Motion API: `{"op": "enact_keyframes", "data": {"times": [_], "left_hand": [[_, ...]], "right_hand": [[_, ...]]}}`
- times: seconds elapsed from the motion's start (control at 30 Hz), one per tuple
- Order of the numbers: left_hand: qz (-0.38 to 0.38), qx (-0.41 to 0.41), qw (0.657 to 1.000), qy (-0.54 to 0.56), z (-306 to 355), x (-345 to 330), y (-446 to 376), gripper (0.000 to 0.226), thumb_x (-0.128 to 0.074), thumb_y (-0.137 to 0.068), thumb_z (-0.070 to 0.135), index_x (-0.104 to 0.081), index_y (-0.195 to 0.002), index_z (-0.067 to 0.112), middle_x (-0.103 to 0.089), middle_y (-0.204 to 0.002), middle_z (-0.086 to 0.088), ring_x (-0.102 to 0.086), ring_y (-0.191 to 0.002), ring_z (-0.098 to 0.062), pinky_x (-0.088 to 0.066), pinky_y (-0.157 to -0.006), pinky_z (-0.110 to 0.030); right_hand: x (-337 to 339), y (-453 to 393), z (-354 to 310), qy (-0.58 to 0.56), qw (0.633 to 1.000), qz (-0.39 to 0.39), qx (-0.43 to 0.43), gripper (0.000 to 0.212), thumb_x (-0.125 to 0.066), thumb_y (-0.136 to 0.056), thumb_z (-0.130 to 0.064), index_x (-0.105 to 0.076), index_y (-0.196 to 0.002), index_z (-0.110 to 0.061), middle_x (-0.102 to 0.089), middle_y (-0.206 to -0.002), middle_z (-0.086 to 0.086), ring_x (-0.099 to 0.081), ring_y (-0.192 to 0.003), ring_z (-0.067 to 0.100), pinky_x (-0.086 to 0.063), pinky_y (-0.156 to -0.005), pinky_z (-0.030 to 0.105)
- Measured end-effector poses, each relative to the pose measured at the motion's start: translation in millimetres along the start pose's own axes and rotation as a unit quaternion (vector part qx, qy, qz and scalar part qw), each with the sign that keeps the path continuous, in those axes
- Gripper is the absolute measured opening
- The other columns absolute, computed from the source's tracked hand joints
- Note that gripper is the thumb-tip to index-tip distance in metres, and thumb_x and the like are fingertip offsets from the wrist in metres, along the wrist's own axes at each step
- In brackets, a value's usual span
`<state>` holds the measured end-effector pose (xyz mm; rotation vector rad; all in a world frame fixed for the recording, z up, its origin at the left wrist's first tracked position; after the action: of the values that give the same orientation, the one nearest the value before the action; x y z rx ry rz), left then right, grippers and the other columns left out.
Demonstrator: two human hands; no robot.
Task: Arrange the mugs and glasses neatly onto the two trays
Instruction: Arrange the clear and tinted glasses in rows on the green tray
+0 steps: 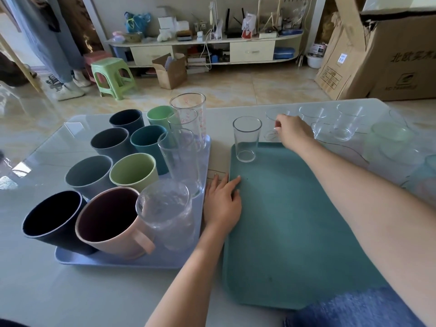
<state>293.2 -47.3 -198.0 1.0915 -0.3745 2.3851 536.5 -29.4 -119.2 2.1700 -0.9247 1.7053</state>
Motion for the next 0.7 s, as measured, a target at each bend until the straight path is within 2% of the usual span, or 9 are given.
{"op": "enact_keyframes", "data": {"times": [0.1,0.17,0.27,0.33,0.5,0.63,0.7], "left_hand": [[-0.002,-0.003,1.000,0.001,0,0,0,0.044,-0.038,-0.097,0.020,-0.044,-0.139,0.031,-0.029,-0.154,0.005,-0.013,-0.146,-0.018,-0.010,-0.117,-0.027],[0.006,-0.001,1.000,0.022,1,2,2,0.043,-0.037,-0.097,0.017,-0.045,-0.139,0.027,-0.031,-0.154,0.004,-0.015,-0.146,-0.018,-0.012,-0.117,-0.028],[0.046,0.027,0.988,0.147,-3,10,9,0.041,-0.037,-0.097,0.013,-0.049,-0.136,0.018,-0.049,-0.141,0.000,-0.038,-0.135,-0.021,-0.030,-0.113,-0.033],[0.050,0.028,0.984,0.170,-2,14,15,0.041,-0.038,-0.097,0.014,-0.049,-0.136,0.018,-0.053,-0.136,0.000,-0.046,-0.128,-0.020,-0.037,-0.109,-0.036],[0.008,0.001,0.993,0.115,5,15,37,0.041,-0.037,-0.099,0.014,-0.044,-0.140,0.013,-0.043,-0.147,-0.006,-0.035,-0.137,-0.020,-0.027,-0.111,-0.027],[-0.001,-0.017,0.997,0.075,6,15,50,0.042,-0.035,-0.100,0.011,-0.042,-0.141,0.010,-0.034,-0.152,-0.009,-0.026,-0.143,-0.022,-0.020,-0.115,-0.027],[-0.008,-0.014,0.998,0.061,5,15,54,0.045,-0.035,-0.098,0.008,-0.039,-0.143,0.012,-0.031,-0.153,-0.009,-0.025,-0.143,-0.022,-0.020,-0.116,-0.028]], "right_hand": [[11,5,5,-0.030,0.999,0.022,-0.004,0.021,-0.043,-0.089,-0.002,-0.060,-0.097,-0.012,-0.069,-0.105,0.008,-0.058,-0.091,0.031,-0.038,-0.068,0.029],[23,12,3,-0.024,0.999,0.035,0.014,0.024,-0.040,-0.089,0.000,-0.059,-0.098,-0.012,-0.069,-0.104,0.007,-0.057,-0.090,0.030,-0.040,-0.068,0.029],[39,25,0,-0.006,0.999,0.030,0.031,0.018,-0.043,-0.092,-0.007,-0.059,-0.095,-0.014,-0.068,-0.101,0.006,-0.051,-0.081,0.027,-0.037,-0.066,0.029],[43,37,4,0.013,0.999,0.004,0.036,0.013,-0.048,-0.092,-0.013,-0.061,-0.093,-0.017,-0.067,-0.100,0.005,-0.051,-0.080,0.025,-0.036,-0.065,0.028],[46,84,10,0.063,0.995,-0.042,0.070,0.012,-0.055,-0.090,-0.018,-0.065,-0.092,-0.023,-0.067,-0.092,-0.004,-0.057,-0.082,0.022,-0.038,-0.066,0.027],[45,109,0,0.024,0.993,-0.076,0.083,0.010,-0.060,-0.086,-0.020,-0.064,-0.082,-0.029,-0.069,-0.090,-0.005,-0.062,-0.087,0.021,-0.051,-0.077,0.033],[43,119,-14,0.005,0.991,-0.085,0.105,0.008,-0.061,-0.085,-0.020,-0.065,-0.083,-0.027,-0.071,-0.089,-0.007,-0.064,-0.088,0.019,-0.052,-0.080,0.035]]}}
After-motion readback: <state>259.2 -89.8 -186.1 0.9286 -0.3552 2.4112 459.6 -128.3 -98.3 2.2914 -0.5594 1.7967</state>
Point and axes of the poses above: each hand's wrist, its own y-axis away from the middle knuckle, its own x-axis out of the back of the hand, z = x × y, the point moved 8 cm from there along -y, towards the middle knuckle
